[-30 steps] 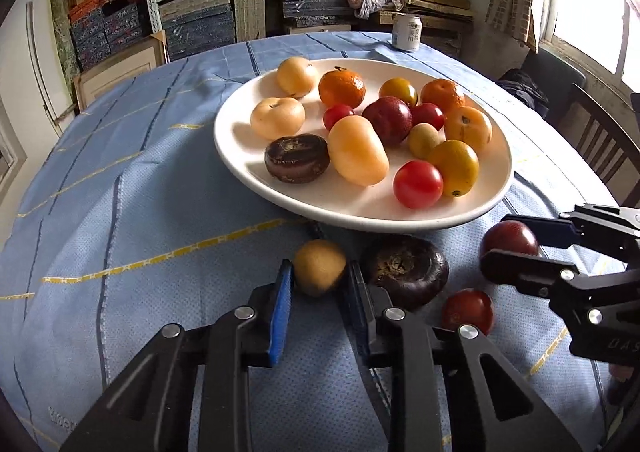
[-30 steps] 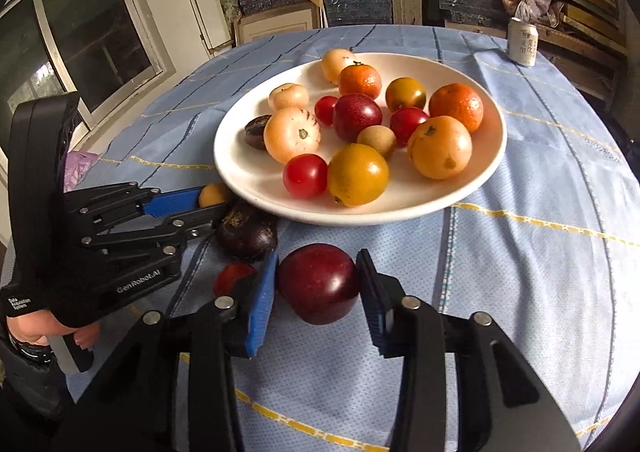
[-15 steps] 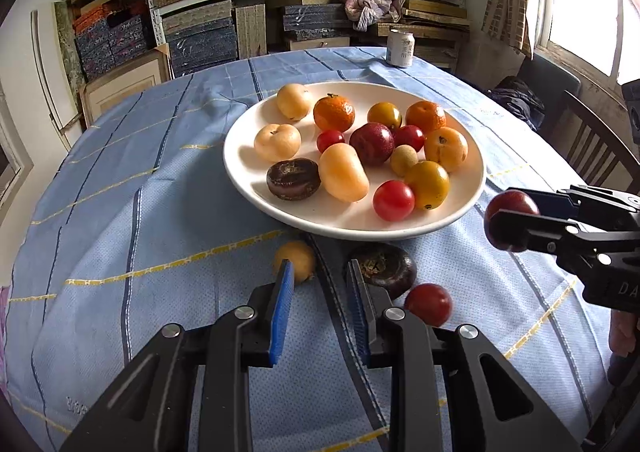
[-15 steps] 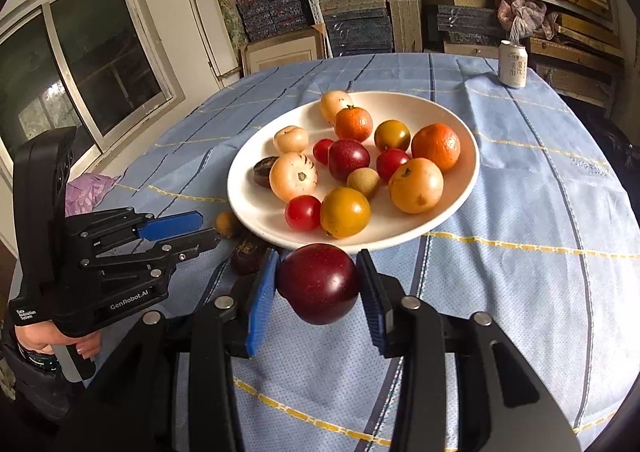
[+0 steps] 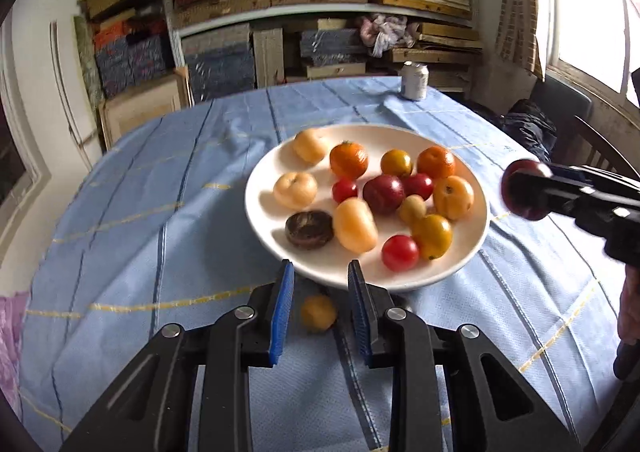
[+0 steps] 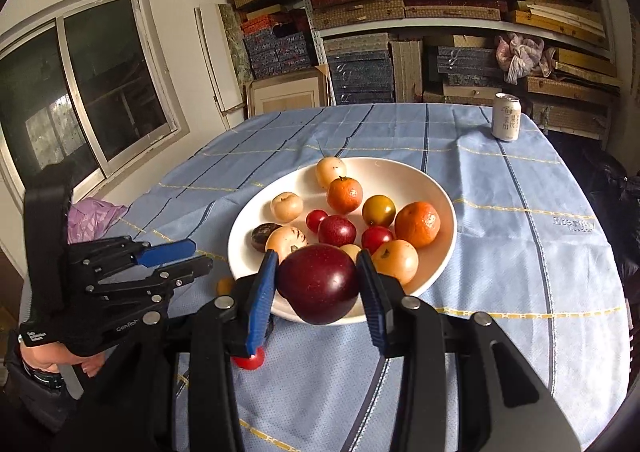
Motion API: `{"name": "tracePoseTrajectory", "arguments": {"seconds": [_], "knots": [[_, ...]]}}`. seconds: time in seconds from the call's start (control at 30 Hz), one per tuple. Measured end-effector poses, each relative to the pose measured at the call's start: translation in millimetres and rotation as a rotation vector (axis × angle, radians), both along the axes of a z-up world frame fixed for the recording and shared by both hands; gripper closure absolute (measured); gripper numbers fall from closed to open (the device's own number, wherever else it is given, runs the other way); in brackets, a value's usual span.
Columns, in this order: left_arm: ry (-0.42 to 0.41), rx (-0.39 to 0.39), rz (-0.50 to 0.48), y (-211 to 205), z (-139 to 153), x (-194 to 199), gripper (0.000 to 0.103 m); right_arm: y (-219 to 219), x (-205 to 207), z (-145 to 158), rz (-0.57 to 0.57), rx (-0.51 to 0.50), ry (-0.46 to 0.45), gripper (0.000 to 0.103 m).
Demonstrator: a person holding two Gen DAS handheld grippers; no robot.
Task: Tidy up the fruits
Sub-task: 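Grasp a small tan fruit with the left gripper while the right gripper grasps a dark red plum, then carry the tan fruit and plum over the plate and open both grippers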
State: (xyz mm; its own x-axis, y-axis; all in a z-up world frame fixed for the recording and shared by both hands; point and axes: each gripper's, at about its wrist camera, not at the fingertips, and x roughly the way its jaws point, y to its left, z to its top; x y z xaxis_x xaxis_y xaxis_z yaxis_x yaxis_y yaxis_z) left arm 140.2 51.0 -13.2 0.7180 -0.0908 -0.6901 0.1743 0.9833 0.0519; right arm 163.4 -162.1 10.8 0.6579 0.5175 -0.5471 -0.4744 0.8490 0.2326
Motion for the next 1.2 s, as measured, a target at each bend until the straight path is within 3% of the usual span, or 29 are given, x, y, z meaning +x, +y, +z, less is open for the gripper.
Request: {"name": "tracePoseTrajectory", "arguments": {"seconds": [0.33, 0.4, 0.47, 0.6, 0.63, 0.67, 0.73, 0.87, 1.2], "knots": [[0.117, 0.006, -0.011, 8, -45, 9, 0.075, 6, 3, 0, 0.013, 0.001, 0.009, 0.064], [0.12, 0.005, -0.021, 8, -49, 10, 0.07, 8, 3, -1, 0.024, -0.003, 0.013, 0.064], [0.107, 0.008, -0.015, 8, -50, 10, 0.057, 10, 4, -1, 0.031, 0.0, 0.021, 0.063], [0.09, 0.022, -0.01, 7, -54, 18, 0.052, 13, 4, -1, 0.035, 0.011, 0.027, 0.063], [0.09, 0.003, -0.007, 9, -55, 21, 0.054, 13, 4, -2, 0.039, 0.014, 0.029, 0.063], [0.101, -0.016, -0.008, 11, -56, 24, 0.066, 13, 3, -1, 0.044, 0.016, 0.03, 0.063], [0.119, -0.024, -0.013, 12, -56, 26, 0.076, 14, 1, 0, 0.048, 0.013, 0.028, 0.063], [0.13, -0.034, -0.047, 8, -54, 19, 0.076, 14, -3, 3, 0.05, 0.012, 0.021, 0.063], [0.013, -0.066, -0.057, 11, -8, 5, 0.076, 10, -2, 16, 0.032, 0.004, -0.016, 0.063]]}}
